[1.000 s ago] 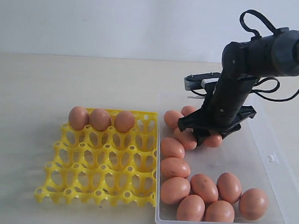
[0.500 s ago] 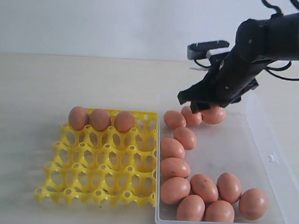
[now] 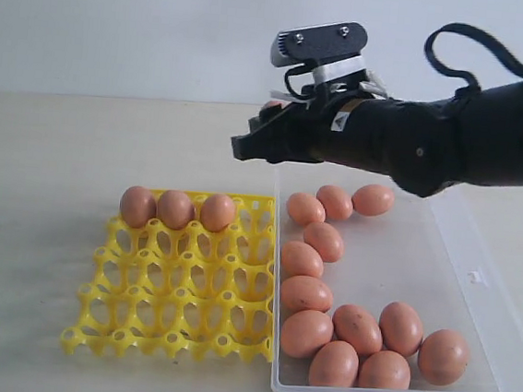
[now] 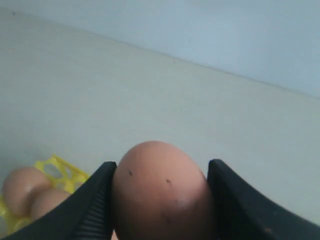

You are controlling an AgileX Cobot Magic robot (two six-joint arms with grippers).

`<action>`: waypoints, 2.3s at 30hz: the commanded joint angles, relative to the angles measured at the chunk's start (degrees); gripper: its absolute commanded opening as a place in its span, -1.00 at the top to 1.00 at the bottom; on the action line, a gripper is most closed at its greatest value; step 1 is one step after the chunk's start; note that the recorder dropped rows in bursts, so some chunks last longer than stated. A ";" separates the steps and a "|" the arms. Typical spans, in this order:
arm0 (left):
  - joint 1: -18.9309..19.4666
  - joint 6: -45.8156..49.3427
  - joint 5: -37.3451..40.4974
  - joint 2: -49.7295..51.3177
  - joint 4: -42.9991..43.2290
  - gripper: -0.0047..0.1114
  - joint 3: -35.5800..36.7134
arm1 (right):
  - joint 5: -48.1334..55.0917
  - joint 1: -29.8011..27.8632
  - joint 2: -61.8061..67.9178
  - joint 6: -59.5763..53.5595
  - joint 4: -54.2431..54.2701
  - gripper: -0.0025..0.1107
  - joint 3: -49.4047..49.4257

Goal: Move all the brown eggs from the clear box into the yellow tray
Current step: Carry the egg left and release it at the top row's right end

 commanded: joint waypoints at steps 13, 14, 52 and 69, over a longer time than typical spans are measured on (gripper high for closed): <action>-0.40 -0.25 -0.68 0.14 -0.13 0.92 -0.23 | -13.59 4.58 11.37 2.38 -0.60 0.96 -0.89; -0.40 -0.25 -0.68 0.14 -0.13 0.92 -0.23 | -14.04 4.58 11.37 2.38 -0.60 0.96 -0.89; -0.40 -0.25 -0.68 0.14 -0.13 0.92 -0.23 | -7.93 2.93 15.46 -1.14 2.75 0.92 -0.89; -0.40 -0.25 -0.68 0.14 -0.13 0.92 -0.23 | -7.47 2.81 13.76 -0.88 2.54 -0.23 -0.89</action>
